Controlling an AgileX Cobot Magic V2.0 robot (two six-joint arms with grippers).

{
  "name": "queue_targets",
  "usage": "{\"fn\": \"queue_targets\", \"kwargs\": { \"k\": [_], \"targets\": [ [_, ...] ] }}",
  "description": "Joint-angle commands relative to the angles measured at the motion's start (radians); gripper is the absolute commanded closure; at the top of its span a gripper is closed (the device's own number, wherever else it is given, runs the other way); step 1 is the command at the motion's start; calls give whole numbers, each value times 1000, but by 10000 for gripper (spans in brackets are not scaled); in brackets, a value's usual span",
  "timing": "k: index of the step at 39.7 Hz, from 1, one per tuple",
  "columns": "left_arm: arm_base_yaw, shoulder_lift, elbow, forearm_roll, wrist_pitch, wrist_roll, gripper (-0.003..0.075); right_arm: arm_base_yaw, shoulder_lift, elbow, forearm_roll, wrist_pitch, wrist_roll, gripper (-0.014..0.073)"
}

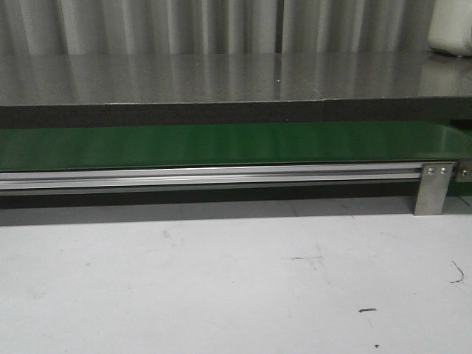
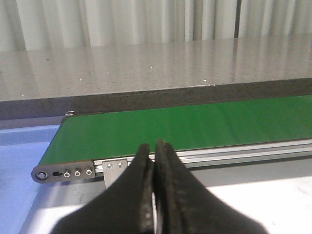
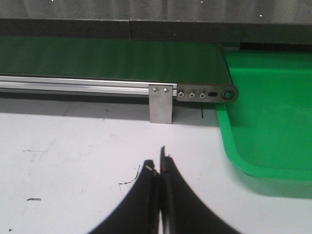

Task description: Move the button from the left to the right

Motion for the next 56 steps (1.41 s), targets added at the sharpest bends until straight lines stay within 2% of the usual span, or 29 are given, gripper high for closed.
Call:
{"fn": "queue_targets", "kwargs": {
  "k": [1,33,41,45,49,51,53,56],
  "targets": [
    [2,-16,29,-7,-78,-8,741,-1,-17,-9,-9,-87,-7,662],
    [2,-16,29,-7,-78,-8,741,-1,-17,-9,-9,-112,-7,662],
    [2,-16,29,-7,-142,-8,741,-1,-17,-9,-8,-127,-6,662],
    [2,-16,27,-9,-247,-8,741,-1,-17,-10,-2,-195,-5,662],
    [2,-16,-8,-15,-362,-18,741,-1,-17,-58,6,-222,-4,662],
    [2,-16,-52,-15,-378,-36,741,-1,-17,-107,6,-215,-4,662],
    [2,-12,-123,-15,-364,-36,741,-1,-15,-171,6,-188,-4,662],
    [2,15,-243,-15,-242,-34,741,-1,18,-282,6,-105,-4,662]
  ]
}}
